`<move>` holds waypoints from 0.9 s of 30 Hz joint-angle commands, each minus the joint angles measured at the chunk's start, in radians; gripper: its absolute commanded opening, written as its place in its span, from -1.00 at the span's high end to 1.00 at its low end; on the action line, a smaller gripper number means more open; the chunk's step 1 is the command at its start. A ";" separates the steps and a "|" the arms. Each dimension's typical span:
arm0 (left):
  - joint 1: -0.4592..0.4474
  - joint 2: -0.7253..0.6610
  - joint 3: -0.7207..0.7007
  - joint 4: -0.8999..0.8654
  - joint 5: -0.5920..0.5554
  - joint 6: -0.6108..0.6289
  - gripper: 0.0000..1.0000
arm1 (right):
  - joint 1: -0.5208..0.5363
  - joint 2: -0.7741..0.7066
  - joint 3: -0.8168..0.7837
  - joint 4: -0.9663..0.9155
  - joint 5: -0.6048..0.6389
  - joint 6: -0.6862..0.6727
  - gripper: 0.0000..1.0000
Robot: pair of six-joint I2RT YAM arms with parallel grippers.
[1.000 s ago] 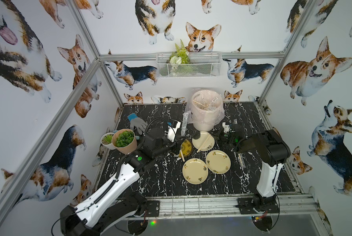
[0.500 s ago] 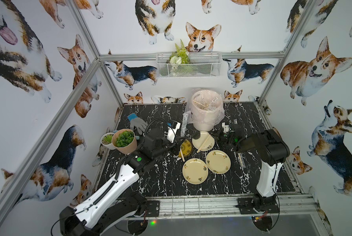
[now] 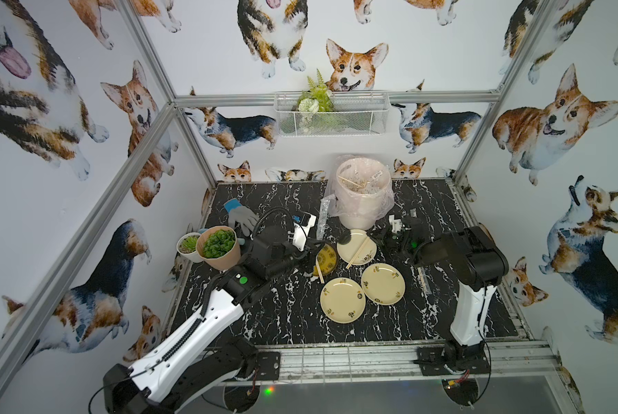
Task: Remove the packaging of disposable chopsticks
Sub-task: Place the disposable chopsticks on the plate.
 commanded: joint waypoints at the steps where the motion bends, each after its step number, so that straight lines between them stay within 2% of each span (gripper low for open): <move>1: 0.001 -0.006 -0.001 0.011 -0.004 0.012 1.00 | 0.000 0.000 0.010 -0.015 0.005 -0.014 0.83; 13: 0.001 -0.014 0.005 0.002 -0.005 0.012 1.00 | 0.000 -0.009 0.011 -0.040 0.017 -0.014 0.67; 27: 0.001 -0.021 0.004 -0.003 -0.009 0.013 1.00 | 0.000 -0.046 0.009 -0.064 0.023 -0.022 0.66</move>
